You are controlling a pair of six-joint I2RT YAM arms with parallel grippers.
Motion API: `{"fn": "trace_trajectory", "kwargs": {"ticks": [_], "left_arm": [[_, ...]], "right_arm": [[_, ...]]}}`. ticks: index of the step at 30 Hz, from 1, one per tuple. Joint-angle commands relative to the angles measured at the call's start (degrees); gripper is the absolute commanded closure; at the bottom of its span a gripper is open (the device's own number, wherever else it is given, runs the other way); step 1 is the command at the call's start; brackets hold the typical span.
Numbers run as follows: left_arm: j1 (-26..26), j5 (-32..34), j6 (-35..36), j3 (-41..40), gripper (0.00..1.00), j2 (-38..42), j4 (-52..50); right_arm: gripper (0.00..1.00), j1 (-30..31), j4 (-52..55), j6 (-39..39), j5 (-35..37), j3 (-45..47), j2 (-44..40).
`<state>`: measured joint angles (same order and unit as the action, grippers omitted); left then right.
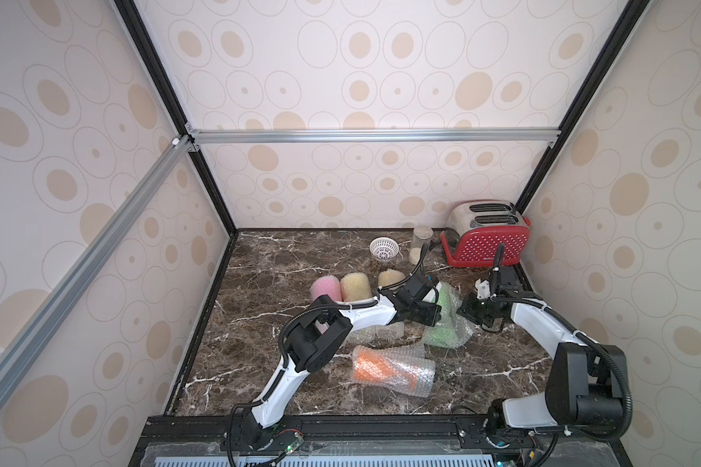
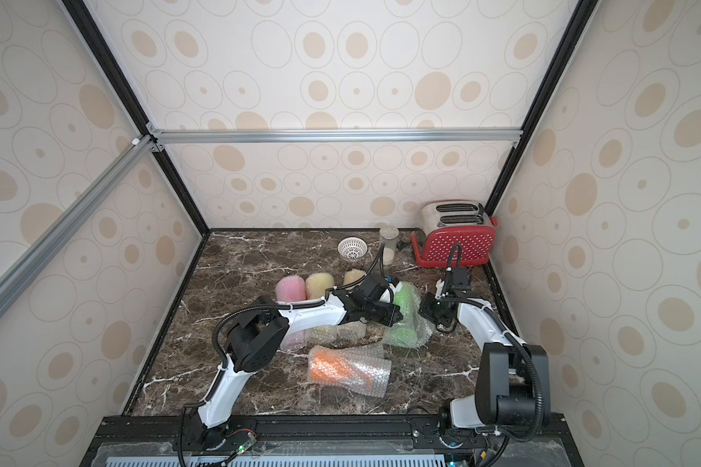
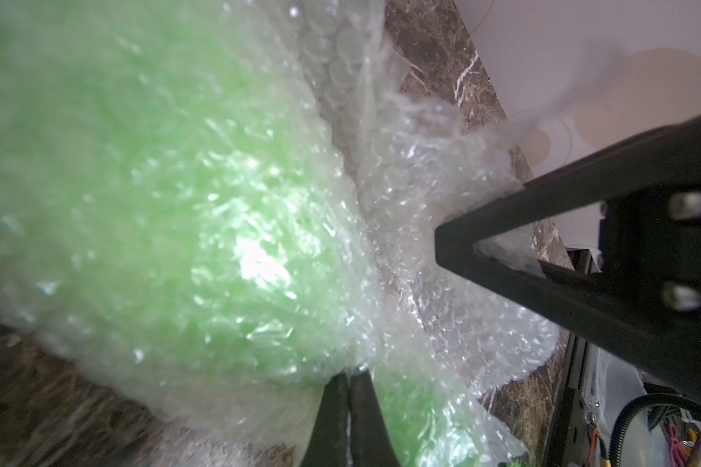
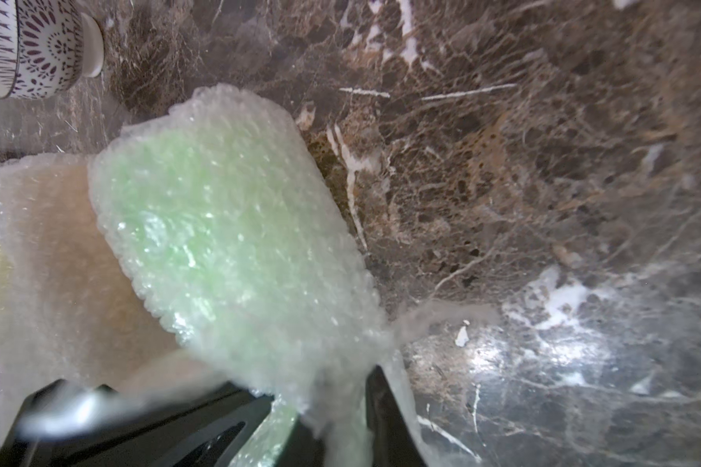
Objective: Unpack wine glasses from bubble wrap
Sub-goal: Unwrap the bubble wrap at the center of the board.
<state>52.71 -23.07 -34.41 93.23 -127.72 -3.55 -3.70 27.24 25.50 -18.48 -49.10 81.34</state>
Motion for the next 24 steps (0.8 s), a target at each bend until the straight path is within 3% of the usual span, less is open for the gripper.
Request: {"fn": "trace_trajectory", "kwargs": {"ticks": [1, 3, 7, 13, 24], "left_arm": [[-1.44, -0.4, -1.34, -1.21, 1.0, 0.27, -3.79], [-1.71, -0.65, -1.78, -1.47, 1.0, 0.61, -3.5], [-2.58, -0.84, -2.65, -1.82, 0.87, 1.35, -3.77], [-3.73, 0.74, -2.06, -0.85, 0.56, 3.54, -6.12], [-4.02, 2.78, 0.99, 4.16, 0.46, 5.47, -11.45]], "right_arm": [[0.9, 0.28, -0.6, -0.34, 0.82, 1.19, -0.3], [0.94, 0.22, -0.54, -0.6, 0.73, 1.29, -0.5], [0.96, 0.28, -1.46, -0.65, -0.28, 1.81, -1.72], [0.98, 0.24, -2.83, -0.89, -2.9, 2.36, -4.44], [0.98, 0.25, -2.11, -0.23, -5.47, 0.59, -8.68]]}}
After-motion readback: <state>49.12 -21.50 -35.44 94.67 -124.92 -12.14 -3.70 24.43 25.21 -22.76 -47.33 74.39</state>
